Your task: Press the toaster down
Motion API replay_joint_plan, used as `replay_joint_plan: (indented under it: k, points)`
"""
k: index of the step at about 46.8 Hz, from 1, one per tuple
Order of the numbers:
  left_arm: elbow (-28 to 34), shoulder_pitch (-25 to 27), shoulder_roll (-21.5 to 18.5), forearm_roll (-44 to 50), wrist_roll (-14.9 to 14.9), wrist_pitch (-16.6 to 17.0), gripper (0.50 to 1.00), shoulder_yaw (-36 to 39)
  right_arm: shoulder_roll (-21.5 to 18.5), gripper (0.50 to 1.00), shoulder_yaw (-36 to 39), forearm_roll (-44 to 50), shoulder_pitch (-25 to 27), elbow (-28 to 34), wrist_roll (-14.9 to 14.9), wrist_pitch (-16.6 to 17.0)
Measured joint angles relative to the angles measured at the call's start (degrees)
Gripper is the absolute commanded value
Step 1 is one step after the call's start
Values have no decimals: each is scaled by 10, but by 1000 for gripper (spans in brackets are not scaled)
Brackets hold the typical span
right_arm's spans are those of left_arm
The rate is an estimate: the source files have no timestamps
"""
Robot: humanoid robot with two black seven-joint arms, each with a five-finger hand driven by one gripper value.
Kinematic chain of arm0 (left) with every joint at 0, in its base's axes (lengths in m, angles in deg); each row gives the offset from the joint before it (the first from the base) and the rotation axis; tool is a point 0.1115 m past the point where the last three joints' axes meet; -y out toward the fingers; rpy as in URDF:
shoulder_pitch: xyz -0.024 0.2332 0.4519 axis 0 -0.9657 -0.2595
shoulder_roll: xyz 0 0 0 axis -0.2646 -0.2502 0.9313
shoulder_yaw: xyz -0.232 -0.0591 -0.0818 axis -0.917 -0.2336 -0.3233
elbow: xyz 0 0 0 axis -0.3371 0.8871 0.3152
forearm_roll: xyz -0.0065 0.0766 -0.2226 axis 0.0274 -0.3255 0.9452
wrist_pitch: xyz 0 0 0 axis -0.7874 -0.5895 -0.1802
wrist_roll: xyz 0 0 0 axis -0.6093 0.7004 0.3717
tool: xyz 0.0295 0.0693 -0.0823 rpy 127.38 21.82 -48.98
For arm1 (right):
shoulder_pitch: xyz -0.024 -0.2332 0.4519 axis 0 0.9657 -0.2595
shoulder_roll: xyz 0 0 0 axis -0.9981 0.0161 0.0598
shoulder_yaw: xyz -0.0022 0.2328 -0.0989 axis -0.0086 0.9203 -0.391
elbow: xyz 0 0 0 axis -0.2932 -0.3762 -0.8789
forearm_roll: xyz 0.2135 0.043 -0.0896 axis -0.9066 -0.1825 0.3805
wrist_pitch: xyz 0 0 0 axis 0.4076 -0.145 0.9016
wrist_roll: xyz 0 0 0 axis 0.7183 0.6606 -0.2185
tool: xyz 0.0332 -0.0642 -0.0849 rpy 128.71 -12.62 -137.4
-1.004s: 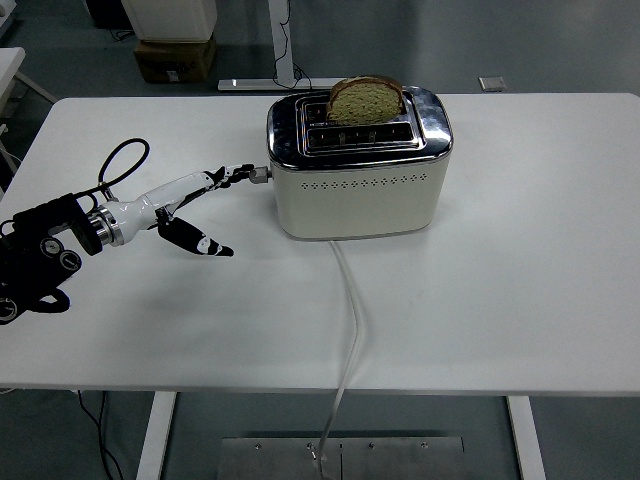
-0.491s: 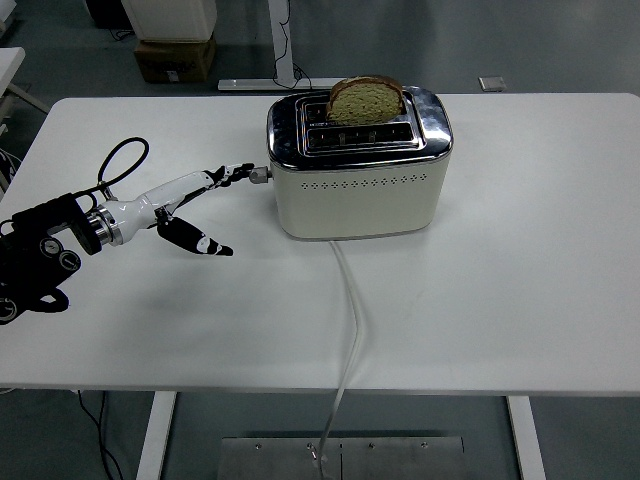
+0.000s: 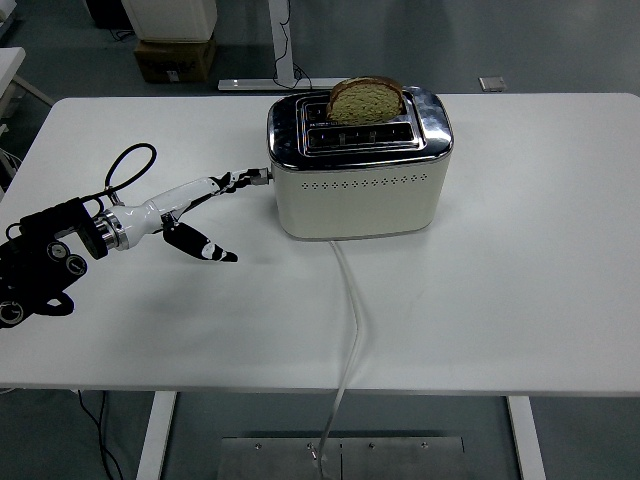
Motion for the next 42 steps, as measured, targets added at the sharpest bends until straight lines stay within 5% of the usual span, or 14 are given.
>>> replay_joint_plan:
  k: [42]
  points:
    - [-27, -7, 19, 2, 0, 0, 1000, 2, 0, 1000, 0, 0, 0, 0, 0, 0]
